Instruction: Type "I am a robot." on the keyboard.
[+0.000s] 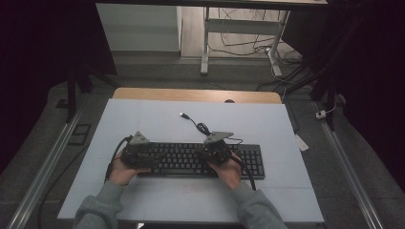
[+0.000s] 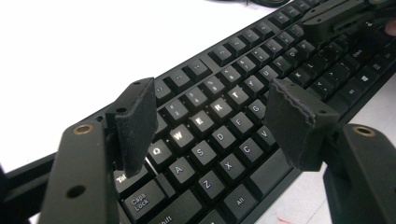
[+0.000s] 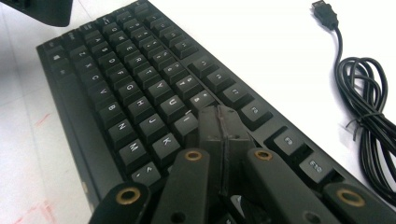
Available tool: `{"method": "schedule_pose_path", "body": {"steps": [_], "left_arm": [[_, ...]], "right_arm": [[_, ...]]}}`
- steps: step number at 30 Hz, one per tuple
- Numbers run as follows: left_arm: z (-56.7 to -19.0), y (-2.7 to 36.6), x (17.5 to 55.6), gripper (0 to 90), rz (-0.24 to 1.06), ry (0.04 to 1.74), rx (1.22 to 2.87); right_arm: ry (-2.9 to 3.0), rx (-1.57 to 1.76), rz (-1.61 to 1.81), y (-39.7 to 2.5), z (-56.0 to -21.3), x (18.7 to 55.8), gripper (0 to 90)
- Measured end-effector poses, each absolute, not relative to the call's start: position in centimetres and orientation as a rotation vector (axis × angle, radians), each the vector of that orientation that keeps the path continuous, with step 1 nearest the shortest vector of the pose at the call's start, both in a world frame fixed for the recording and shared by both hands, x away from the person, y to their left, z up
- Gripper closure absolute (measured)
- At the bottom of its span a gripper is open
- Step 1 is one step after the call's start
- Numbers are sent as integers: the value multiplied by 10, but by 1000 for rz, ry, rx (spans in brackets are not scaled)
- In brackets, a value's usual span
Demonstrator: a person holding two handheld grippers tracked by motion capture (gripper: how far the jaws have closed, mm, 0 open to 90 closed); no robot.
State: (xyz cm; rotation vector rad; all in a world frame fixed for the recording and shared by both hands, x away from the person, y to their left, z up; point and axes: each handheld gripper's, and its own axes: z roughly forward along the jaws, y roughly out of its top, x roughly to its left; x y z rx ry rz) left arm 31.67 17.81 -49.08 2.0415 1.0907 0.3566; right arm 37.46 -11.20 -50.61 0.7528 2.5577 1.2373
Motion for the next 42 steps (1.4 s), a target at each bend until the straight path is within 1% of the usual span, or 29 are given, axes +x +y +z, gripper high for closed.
{"method": "schedule_pose_path", "body": {"steps": [4, 11, 17, 31, 42], "left_arm": [[-491, 178, 317, 341, 356, 1092, 2043], [-491, 179, 317, 341, 368, 1094, 2031], [-491, 180, 317, 340, 368, 1095, 2029], [-491, 181, 319, 339, 354, 1097, 2024], [-490, 181, 319, 340, 348, 1103, 2014]], "right_arm": [[2552, 744, 1269, -118, -501, 370, 816], [2531, 756, 1267, -136, -496, 361, 656], [2502, 781, 1271, -156, -493, 355, 581], [2472, 819, 1265, -198, -497, 337, 541], [2475, 802, 1262, -198, -497, 337, 534]]}}
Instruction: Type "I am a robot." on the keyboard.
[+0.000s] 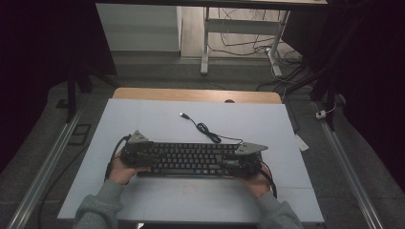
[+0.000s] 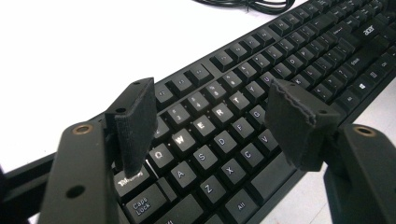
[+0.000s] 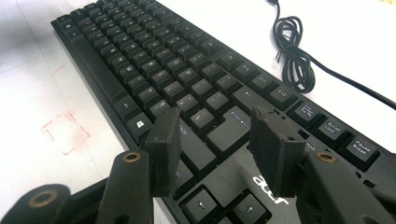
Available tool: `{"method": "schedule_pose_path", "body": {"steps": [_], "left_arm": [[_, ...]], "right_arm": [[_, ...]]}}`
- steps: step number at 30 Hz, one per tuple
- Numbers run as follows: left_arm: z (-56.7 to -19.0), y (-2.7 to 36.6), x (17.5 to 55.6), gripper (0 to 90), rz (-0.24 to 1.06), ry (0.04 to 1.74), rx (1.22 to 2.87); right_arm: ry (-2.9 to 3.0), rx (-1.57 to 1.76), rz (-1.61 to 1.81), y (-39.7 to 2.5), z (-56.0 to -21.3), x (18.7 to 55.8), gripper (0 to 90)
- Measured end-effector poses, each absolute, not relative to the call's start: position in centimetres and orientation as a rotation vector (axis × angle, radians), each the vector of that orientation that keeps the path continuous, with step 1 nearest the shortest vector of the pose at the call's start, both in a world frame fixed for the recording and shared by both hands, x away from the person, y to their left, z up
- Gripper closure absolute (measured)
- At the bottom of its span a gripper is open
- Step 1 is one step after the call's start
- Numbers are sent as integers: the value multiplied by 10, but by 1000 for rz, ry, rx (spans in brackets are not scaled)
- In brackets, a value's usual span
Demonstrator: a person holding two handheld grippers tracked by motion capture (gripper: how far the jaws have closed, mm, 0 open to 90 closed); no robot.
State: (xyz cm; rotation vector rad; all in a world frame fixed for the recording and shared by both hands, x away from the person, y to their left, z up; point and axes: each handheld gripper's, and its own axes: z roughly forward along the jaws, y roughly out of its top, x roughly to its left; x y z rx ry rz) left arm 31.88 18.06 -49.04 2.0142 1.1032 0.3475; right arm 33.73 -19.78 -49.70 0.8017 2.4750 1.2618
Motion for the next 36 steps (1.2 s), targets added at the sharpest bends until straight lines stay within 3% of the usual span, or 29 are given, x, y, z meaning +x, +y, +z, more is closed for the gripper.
{"method": "schedule_pose_path", "body": {"steps": [19, 24, 31, 36], "left_arm": [[-496, 161, 326, 465, 338, 1084, 2010], [-500, 155, 329, 589, 331, 1067, 2029], [-504, 148, 333, 887, 318, 1057, 2043], [-510, 141, 337, 889, 317, 1055, 2091]], "right_arm": [[2482, 795, 1238, -197, -499, 338, 532], [2483, 795, 1235, -196, -499, 338, 531], [2481, 797, 1227, -197, -499, 339, 526], [2481, 798, 1228, -196, -500, 339, 526]]}}
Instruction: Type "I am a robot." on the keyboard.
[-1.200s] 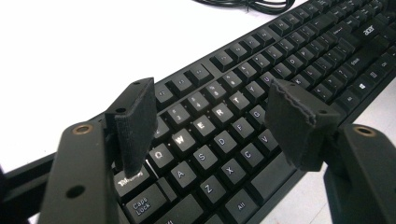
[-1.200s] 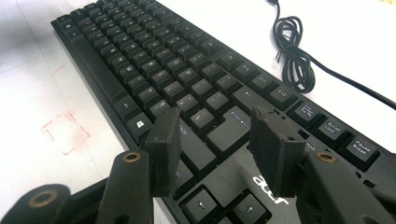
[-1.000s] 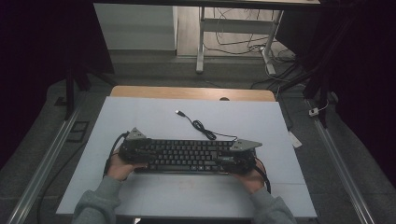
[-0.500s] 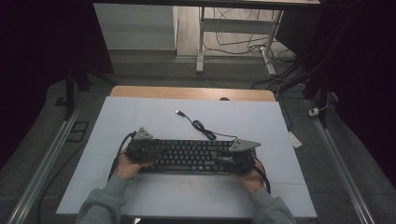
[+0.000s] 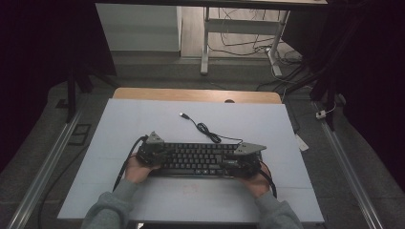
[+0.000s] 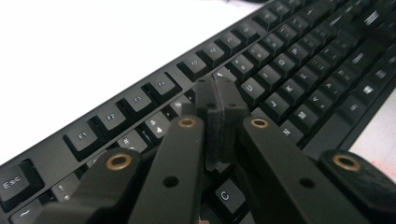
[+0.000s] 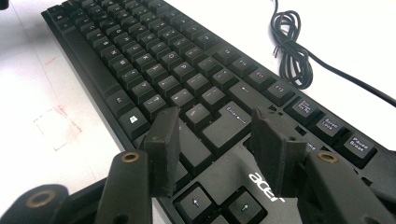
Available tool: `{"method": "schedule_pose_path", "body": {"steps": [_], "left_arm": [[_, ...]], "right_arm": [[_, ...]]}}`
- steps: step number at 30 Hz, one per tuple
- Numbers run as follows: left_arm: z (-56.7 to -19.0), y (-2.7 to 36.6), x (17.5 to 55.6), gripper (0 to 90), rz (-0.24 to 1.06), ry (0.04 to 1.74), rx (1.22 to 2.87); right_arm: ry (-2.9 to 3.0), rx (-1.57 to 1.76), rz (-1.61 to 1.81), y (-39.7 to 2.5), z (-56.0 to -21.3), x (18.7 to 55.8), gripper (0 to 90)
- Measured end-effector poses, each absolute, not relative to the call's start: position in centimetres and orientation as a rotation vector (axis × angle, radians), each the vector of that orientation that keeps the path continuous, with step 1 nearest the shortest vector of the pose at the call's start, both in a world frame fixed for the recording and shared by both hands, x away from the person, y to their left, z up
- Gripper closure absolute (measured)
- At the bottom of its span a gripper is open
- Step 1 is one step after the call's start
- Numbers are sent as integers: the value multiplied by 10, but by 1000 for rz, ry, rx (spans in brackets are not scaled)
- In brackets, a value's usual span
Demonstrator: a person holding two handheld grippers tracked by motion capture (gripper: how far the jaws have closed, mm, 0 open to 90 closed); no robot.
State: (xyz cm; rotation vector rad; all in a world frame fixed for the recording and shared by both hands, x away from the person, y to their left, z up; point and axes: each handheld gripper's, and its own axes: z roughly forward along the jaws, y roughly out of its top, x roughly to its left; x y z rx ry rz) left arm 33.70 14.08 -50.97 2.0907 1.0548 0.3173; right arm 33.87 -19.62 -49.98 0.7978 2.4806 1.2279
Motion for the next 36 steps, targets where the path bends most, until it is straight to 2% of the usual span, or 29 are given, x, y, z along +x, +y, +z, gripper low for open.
{"method": "schedule_pose_path", "body": {"steps": [36], "left_arm": [[-522, 127, 342, 889, 318, 1060, 2155]], "right_arm": [[2482, 797, 1219, -197, -500, 340, 525]]}}
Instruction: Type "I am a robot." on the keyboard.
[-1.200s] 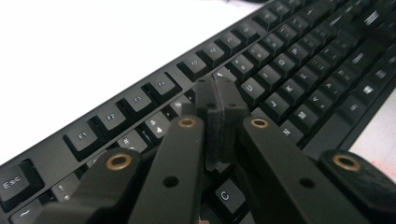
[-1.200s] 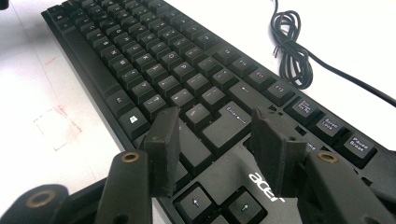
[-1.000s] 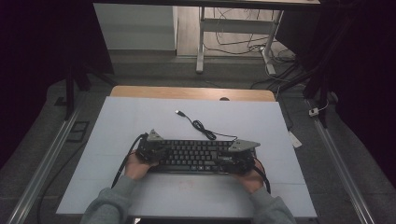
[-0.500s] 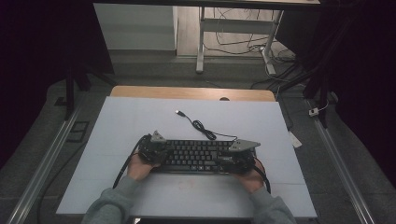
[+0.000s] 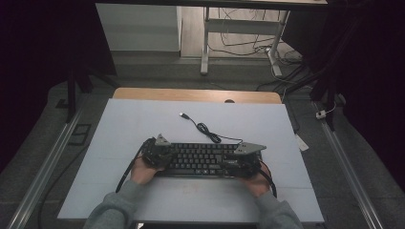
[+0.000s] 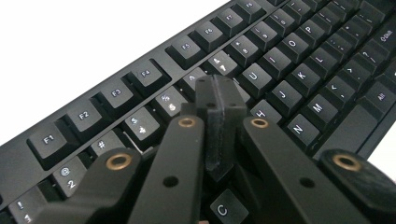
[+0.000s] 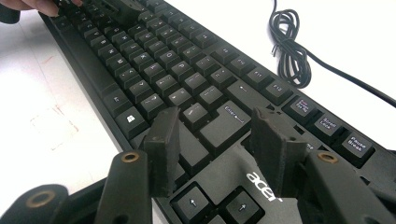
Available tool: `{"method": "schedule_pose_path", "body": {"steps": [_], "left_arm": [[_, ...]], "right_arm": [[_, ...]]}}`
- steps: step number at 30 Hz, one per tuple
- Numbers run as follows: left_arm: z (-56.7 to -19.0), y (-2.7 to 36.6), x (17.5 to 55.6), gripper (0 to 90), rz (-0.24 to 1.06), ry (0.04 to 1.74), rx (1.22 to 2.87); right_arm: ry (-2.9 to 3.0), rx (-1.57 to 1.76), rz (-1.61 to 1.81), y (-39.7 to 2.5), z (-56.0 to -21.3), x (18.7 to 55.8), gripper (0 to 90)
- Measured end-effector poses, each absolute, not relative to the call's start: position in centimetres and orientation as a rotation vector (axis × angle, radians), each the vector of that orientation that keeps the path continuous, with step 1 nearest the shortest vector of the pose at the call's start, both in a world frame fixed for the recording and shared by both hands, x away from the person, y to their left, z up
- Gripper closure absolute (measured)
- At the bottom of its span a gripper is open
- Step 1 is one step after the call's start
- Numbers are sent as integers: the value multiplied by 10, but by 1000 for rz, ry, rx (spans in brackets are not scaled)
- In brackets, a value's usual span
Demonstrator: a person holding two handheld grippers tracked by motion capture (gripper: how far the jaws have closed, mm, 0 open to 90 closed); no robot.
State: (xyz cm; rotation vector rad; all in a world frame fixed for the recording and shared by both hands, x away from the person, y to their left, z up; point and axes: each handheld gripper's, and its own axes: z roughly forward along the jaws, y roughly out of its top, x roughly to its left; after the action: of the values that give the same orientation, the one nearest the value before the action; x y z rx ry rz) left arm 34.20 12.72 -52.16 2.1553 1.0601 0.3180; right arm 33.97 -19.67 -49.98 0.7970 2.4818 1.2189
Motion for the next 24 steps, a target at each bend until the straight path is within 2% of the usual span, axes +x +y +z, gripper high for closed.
{"method": "schedule_pose_path", "body": {"steps": [7, 15, 20, 24], "left_arm": [[-514, 131, 339, 868, 330, 1038, 2105], [-500, 147, 327, 515, 333, 1038, 2050], [-499, 157, 316, 404, 338, 1053, 2047], [-500, 165, 309, 363, 333, 1064, 2035]], "right_arm": [[2477, 796, 1220, -197, -500, 340, 525], [2474, 801, 1228, -199, -499, 340, 522], [2470, 801, 1235, -201, -498, 341, 520], [2466, 809, 1240, -203, -498, 343, 519]]}}
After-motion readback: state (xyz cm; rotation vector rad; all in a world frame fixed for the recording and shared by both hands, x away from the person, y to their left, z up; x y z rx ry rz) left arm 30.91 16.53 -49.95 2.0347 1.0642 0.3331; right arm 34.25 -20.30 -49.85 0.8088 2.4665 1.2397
